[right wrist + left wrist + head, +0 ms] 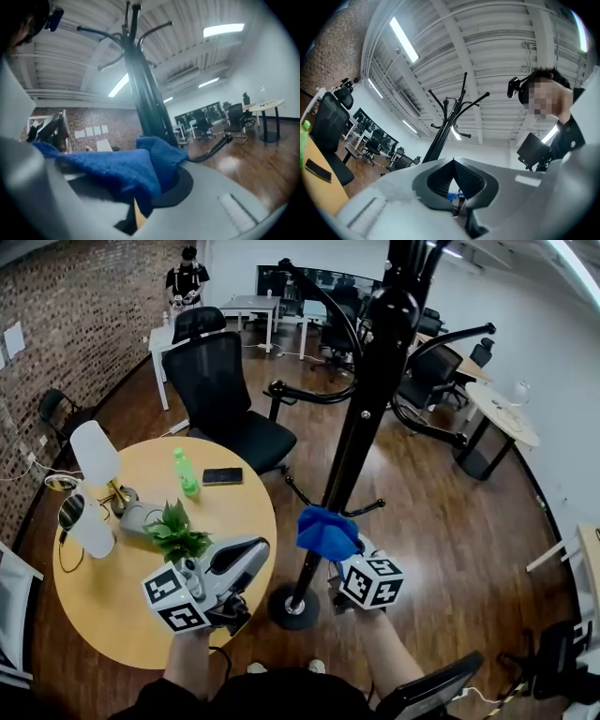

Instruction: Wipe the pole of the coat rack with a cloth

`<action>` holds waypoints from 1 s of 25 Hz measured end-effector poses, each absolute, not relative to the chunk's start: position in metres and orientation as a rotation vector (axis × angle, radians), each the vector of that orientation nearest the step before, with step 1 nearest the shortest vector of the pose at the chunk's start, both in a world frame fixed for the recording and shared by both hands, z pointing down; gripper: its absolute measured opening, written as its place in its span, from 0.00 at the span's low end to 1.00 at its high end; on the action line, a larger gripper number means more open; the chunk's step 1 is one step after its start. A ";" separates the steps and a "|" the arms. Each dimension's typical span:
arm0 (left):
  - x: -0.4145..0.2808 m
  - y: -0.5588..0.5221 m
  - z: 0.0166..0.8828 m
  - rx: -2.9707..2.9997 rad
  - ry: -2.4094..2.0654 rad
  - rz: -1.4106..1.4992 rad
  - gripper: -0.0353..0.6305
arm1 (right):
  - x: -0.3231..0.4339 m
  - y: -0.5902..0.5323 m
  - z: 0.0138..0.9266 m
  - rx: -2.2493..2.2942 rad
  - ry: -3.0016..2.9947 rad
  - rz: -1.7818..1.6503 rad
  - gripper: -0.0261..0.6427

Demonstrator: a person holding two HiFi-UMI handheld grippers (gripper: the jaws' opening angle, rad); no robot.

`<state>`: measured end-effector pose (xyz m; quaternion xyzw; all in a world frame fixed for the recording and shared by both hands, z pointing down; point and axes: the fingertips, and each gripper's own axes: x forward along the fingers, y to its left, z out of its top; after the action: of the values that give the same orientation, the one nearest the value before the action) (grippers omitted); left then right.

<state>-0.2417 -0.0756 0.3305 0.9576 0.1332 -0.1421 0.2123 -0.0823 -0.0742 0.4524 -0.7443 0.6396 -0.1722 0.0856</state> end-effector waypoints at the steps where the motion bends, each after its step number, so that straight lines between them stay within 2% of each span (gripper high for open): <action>1: -0.240 -0.075 0.332 2.655 0.373 -0.394 0.06 | -0.089 -0.075 0.461 -2.208 1.940 -0.556 0.08; 7: -0.236 -0.076 0.335 2.652 0.354 -0.401 0.06 | -0.142 -0.063 0.453 -1.822 2.030 -0.821 0.08; 10: -0.236 -0.078 0.332 2.660 0.344 -0.410 0.06 | -0.141 -0.069 0.454 -1.805 2.050 -0.802 0.08; 14: -0.237 -0.078 0.326 2.681 0.340 -0.418 0.06 | -0.095 -0.077 0.453 -2.141 1.983 -0.582 0.08; 17: -0.234 -0.076 0.323 2.715 0.341 -0.419 0.06 | -0.088 -0.086 0.414 -2.192 2.020 -0.417 0.08; 25: -0.230 -0.069 0.307 2.785 0.424 -0.443 0.06 | -0.084 -0.080 0.207 -2.188 1.936 0.300 0.08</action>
<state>-0.2302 -0.0693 0.3066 0.9663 0.1472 -0.1537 0.1446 -0.0841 -0.0800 0.2066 -0.7412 0.6557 0.1015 0.1024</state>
